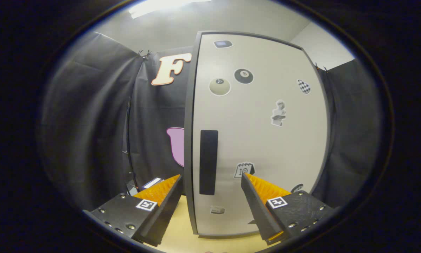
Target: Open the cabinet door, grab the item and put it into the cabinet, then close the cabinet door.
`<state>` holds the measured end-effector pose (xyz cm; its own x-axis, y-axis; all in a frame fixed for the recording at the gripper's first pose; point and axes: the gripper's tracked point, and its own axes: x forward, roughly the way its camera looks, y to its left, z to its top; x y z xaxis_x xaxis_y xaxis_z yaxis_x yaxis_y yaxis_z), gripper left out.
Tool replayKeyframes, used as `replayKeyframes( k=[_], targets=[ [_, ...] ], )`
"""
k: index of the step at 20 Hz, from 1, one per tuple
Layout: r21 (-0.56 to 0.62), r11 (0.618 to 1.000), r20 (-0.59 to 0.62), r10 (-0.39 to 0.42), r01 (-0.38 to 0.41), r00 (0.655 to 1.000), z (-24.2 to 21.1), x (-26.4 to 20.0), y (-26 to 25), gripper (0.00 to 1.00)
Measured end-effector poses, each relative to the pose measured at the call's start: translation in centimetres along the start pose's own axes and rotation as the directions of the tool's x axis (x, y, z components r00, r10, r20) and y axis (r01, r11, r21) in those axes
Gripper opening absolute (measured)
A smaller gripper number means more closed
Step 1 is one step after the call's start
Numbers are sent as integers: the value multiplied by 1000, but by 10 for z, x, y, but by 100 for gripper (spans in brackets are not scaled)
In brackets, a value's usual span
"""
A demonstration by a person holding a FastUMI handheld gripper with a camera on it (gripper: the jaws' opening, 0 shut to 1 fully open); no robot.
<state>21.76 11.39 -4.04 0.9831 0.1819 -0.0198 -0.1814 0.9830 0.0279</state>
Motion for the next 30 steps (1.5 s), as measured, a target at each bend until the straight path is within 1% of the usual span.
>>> replayKeyframes(
  k=[5, 9, 12, 13, 16, 17, 18, 19, 20, 23, 25, 30],
  targets=[
    [32, 999, -5, 0, 1, 1000, -4, 35, 3, 98],
    [52, 999, -12, -10, 11, 1000, -5, 46, 1, 98],
    [41, 999, -15, -21, 21, 1000, -6, 50, -1, 80],
    [38, 999, -25, -22, 23, 999, -9, 50, -1, 80],
    [46, 998, -15, -42, 42, 999, -4, 52, -3, 44],
    [52, 998, -21, -42, 43, 999, -5, 51, -2, 44],
    [61, 998, -31, -18, 20, 999, -6, 50, 1, 44],
    [79, 997, -39, -20, 23, 999, -8, 52, 3, 44],
    [79, 996, -43, -26, 30, 999, -5, 47, 4, 32],
    [89, 995, -64, -33, 39, 997, -9, 49, 3, 31],
    [89, 995, -72, -36, 42, 997, -9, 49, 3, 24],
    [77, 995, -81, -53, 59, 995, -10, 38, -1, 24]
  ],
)
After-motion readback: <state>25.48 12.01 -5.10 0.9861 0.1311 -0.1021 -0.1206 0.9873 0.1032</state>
